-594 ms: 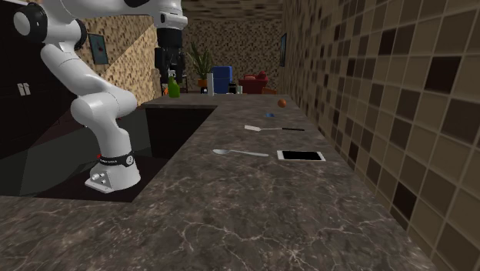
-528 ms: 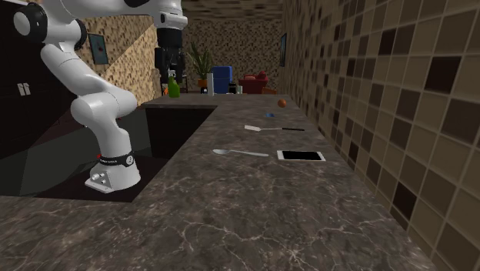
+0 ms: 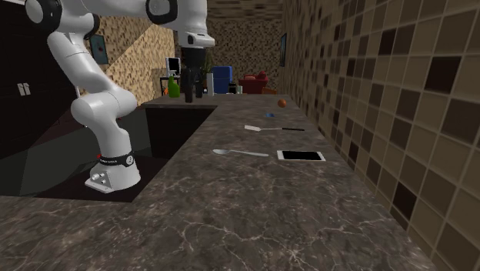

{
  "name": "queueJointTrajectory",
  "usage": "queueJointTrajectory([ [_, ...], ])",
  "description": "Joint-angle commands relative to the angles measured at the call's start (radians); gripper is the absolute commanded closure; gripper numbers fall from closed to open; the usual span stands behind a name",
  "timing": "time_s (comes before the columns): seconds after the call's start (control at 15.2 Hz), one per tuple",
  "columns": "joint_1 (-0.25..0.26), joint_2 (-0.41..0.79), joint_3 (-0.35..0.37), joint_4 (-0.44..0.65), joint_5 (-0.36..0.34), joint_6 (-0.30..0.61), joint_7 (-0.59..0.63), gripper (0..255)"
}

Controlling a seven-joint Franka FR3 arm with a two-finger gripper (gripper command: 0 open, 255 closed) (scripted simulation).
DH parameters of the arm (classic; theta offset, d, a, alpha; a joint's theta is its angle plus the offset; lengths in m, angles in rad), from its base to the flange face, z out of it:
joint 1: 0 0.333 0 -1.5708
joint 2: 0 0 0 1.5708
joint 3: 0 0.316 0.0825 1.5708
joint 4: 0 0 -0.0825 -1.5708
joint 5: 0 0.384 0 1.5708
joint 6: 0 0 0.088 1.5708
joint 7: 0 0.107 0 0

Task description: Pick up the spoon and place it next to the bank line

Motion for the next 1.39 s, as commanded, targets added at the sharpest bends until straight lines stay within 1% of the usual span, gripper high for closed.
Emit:
queueJointTrajectory([
  [0.0,0.006,0.081,-0.008,0.025,0.014,0.044,-0.016,0],
  [0.26,0.018,0.244,-0.022,0.090,0.045,0.113,-0.052,0],
  [0.53,0.027,0.408,-0.030,0.174,0.083,0.163,-0.092,0],
  [0.99,0.033,0.699,-0.026,0.370,0.154,0.201,-0.159,0],
  [1.06,0.033,0.703,-0.026,0.374,0.155,0.202,-0.160,0],
  [1.32,0.036,0.715,-0.023,0.334,0.159,0.253,-0.163,0],
])
